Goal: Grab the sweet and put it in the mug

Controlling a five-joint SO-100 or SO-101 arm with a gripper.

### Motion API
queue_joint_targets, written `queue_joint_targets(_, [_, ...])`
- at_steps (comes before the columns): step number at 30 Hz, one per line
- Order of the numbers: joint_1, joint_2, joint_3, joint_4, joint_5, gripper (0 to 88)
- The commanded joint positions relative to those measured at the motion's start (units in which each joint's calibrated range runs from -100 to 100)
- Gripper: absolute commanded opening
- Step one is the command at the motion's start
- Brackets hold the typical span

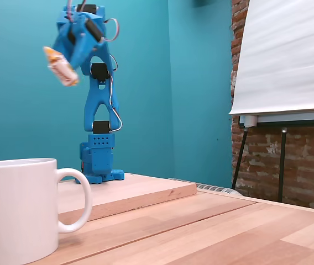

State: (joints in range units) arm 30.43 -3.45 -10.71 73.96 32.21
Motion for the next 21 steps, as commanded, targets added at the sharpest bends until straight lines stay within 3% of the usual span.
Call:
queue_joint_targets(1, [5.01,-2.66,0.63,-1.14,0.2,0.0])
queue_joint_targets(7, [8.06,0.87,9.29,-2.19,0.24,0.0])
queue_joint_targets(21, [6.32,11.97,9.64,-19.29,-0.39,0.0])
